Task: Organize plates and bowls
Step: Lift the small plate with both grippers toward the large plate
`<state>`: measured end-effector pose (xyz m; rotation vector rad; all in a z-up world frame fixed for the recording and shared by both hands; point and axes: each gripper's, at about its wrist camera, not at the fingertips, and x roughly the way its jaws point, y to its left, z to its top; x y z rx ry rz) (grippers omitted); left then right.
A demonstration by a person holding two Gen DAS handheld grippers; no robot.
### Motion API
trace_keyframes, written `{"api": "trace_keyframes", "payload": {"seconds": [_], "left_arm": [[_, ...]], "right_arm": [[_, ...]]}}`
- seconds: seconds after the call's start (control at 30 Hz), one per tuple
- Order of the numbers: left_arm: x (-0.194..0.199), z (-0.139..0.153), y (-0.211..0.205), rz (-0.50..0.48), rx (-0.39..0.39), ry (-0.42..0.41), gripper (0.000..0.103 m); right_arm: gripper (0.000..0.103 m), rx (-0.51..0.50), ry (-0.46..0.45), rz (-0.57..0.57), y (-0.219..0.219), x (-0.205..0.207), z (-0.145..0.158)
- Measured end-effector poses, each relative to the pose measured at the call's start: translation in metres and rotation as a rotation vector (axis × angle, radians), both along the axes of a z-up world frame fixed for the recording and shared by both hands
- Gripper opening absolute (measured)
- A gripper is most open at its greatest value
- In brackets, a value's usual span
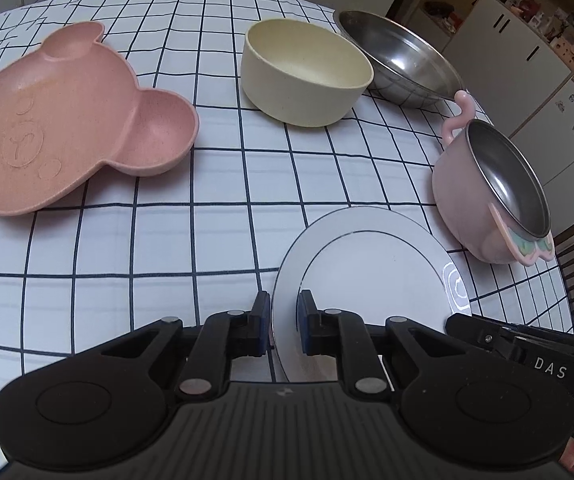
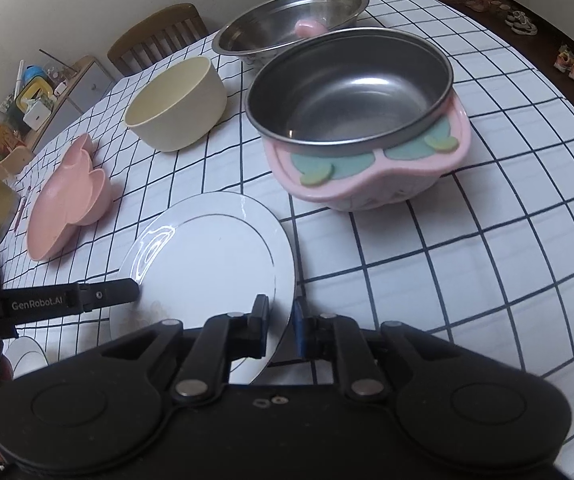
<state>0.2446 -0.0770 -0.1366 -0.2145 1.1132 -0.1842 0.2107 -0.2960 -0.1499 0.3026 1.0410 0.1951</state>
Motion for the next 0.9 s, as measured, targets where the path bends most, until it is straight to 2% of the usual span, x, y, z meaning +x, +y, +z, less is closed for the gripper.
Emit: {"api": "trace_keyframes", "payload": {"seconds": [0.17, 0.27, 0.47, 0.9], "left_arm": [[0.003, -0.001, -0.001, -0.001, 0.000, -0.001, 0.014], [0.000, 0.000, -0.002, 0.004, 0.010, -0.004, 0.014], [-0.008, 0.009, 0.000, 0.014, 0.004, -0.022, 0.013], [-0.051, 0.043, 0.037, 0.079, 0.004, -0.073, 0.013]], "right_arm": [[0.019, 0.004, -0.003, 0.005, 0.000, 0.006, -0.001], [0.015, -0.014, -0.007, 0.009, 0.002, 0.006, -0.001], [0.013, -0.017, -0.012, 0.018, 0.001, 0.002, 0.002], [0.013, 0.002, -0.041, 0.059, 0.028, -0.023, 0.034]]}}
